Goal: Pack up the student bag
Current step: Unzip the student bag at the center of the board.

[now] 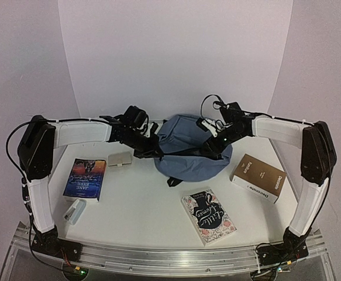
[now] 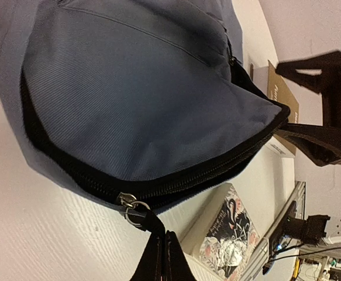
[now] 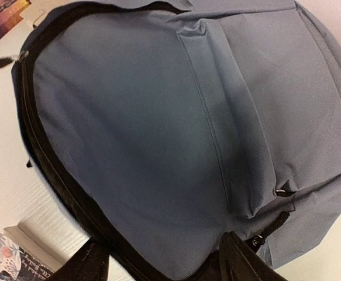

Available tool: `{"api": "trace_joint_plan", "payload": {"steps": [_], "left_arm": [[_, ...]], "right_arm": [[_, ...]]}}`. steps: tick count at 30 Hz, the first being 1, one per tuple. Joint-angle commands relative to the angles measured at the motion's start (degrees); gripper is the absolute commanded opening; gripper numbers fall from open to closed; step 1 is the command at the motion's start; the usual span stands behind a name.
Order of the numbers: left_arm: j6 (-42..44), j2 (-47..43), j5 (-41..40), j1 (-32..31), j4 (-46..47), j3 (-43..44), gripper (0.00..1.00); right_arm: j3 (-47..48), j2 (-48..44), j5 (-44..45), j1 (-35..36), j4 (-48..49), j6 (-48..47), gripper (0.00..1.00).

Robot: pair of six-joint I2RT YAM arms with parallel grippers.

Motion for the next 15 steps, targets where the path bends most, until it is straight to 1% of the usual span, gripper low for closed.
{"api": "trace_joint_plan", "payload": {"steps": [1,6,11,13,15], "left_arm": [[0.4,-1.7,5.2,-2.1,3.7,1.1,0.00],[-0.3,-2.1,7.8,-2.3,5.0,1.3,0.00],[-0.8,-2.7,9.2,-2.4,5.9,0.8,0.00],[-1.0,-3.0,9.2,-2.4,6.2,0.4,0.00],[-1.4,-3.2,9.1,-2.4,6.4,0.3,0.00]], "right_arm": [[0.9,-3.0,-3.8,3.1,-0.7,1.2,0.77],[1.9,-2.5,-5.8,7.2,-0.6,2.8,0.78],[5.2,0.6,-5.5,9.8,-0.5,2.8,0.76],[5.9,2.1,-5.7,10.3,-0.5,2.7,0.73],[6.2,3.3,-5.5,10.8,-0.5,2.7,0.63]]}}
